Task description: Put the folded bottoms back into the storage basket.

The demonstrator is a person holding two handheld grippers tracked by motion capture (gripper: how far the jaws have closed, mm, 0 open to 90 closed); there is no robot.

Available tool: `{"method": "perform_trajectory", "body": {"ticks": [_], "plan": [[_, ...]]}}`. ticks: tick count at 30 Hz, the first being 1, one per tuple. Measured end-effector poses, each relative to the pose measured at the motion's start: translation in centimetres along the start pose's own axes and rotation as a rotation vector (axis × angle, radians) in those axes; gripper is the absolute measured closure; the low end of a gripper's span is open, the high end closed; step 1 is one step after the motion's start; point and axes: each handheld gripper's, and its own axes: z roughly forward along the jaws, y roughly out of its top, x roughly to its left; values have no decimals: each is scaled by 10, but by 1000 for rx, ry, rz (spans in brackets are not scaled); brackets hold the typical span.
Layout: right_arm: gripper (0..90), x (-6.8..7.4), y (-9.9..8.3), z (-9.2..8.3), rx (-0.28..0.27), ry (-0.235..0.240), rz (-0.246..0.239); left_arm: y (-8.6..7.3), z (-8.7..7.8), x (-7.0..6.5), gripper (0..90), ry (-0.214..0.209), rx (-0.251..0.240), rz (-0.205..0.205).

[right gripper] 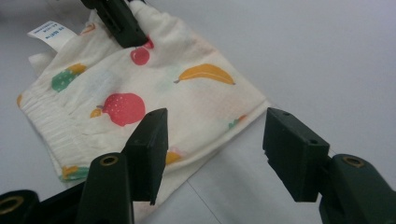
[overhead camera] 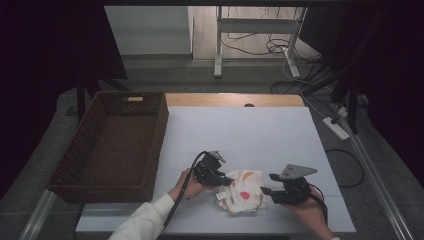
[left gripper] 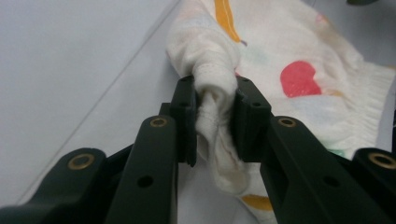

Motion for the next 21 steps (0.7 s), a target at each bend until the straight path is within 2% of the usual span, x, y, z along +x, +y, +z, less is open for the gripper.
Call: {"method": "perform_trajectory", "body": {"ticks": [5, 13, 21], "plan": [[409, 0, 0, 0, -1, -2, 1, 3, -9, -1, 735, 7, -38, 9], [403, 0, 0, 0, -1, -4, 0, 5, -25, 2, 735, 18, -86, -1], [389, -1, 0, 0, -2, -11, 3, 7, -38, 5, 735, 28, -119, -1]]}}
